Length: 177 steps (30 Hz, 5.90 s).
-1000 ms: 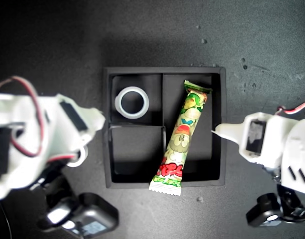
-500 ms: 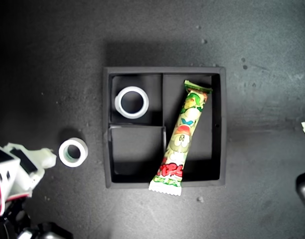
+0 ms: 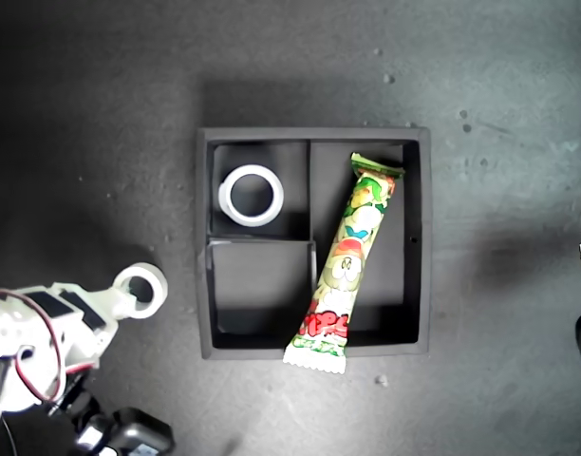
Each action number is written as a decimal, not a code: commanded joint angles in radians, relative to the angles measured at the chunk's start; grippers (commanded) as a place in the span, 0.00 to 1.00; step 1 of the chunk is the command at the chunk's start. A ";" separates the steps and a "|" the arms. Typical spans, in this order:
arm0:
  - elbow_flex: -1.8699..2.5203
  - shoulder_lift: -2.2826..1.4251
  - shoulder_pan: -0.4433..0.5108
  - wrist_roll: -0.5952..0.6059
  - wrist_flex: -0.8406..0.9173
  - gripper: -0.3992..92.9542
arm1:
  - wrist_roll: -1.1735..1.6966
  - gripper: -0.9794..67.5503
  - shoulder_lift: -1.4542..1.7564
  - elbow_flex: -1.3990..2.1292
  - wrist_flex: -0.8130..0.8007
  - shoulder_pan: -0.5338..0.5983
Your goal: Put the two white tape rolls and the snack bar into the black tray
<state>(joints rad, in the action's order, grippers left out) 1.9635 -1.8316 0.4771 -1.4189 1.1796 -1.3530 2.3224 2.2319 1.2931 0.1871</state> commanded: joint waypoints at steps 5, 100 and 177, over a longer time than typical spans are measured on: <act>-0.029 0.060 0.008 -0.003 -0.046 0.15 | -0.037 0.01 0.149 0.149 -0.091 0.008; -1.078 0.279 -0.305 0.299 0.655 0.05 | -0.083 0.01 0.512 0.331 -0.057 -0.044; 1.175 -1.555 -0.430 0.025 0.216 0.01 | 0.141 0.01 1.023 0.891 0.048 -0.379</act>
<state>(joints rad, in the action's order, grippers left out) 3.0787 -3.3349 0.0598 -1.4573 1.3576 -1.2839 3.3395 3.1124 1.3300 -0.1871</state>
